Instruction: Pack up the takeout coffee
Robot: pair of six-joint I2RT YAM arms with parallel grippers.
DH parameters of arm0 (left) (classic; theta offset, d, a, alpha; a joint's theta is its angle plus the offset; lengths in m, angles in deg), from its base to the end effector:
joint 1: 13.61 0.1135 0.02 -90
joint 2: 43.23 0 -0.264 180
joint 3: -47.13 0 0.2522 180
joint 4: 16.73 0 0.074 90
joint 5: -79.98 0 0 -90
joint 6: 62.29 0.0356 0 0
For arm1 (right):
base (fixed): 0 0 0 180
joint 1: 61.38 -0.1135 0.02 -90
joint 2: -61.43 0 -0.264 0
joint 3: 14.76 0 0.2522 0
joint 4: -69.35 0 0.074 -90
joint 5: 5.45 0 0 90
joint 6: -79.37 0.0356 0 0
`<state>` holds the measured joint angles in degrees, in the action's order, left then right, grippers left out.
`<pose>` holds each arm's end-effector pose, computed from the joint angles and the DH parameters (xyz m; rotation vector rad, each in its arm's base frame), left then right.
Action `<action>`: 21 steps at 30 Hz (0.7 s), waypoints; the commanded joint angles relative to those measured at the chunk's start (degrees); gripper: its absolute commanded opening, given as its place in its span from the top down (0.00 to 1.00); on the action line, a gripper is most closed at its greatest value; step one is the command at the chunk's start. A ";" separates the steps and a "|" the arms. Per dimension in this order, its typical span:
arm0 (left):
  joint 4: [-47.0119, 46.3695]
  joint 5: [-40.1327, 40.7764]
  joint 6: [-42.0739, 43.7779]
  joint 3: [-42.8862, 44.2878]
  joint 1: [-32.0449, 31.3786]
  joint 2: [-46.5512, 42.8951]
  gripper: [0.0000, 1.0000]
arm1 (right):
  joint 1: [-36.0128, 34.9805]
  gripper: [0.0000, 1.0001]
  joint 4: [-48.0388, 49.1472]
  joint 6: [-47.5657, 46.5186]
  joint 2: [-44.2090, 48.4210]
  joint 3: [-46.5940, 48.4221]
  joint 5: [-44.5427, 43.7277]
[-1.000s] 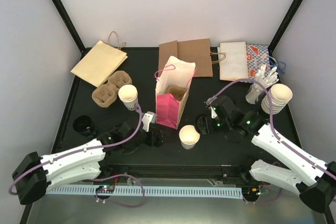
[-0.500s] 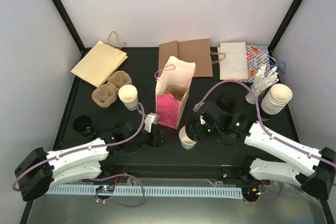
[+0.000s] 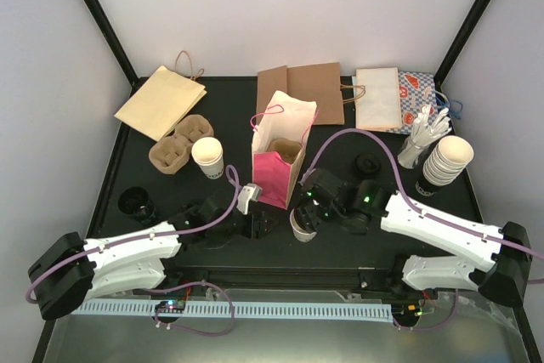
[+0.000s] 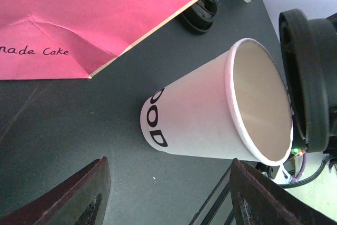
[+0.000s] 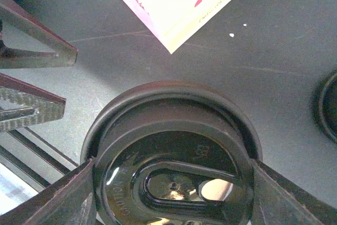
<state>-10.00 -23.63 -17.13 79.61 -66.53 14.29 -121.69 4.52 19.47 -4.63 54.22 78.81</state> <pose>0.1133 -0.1639 0.1723 0.3247 2.3575 -1.1826 0.1102 0.1861 0.2711 -0.6711 2.6163 0.3841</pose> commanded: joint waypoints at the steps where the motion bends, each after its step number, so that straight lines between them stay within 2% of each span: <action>1: -2.37 -1.59 -0.27 0.44 0.41 0.47 0.36 | -1.31 0.34 -0.92 0.86 -0.98 1.55 -2.00; 21: -3.21 -2.86 -0.22 0.35 0.37 2.07 0.37 | -2.86 0.35 -1.16 0.66 -3.16 2.35 -2.08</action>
<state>-11.00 -25.29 -17.13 79.59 -66.53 15.47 -123.79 3.08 19.89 -7.08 55.29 77.56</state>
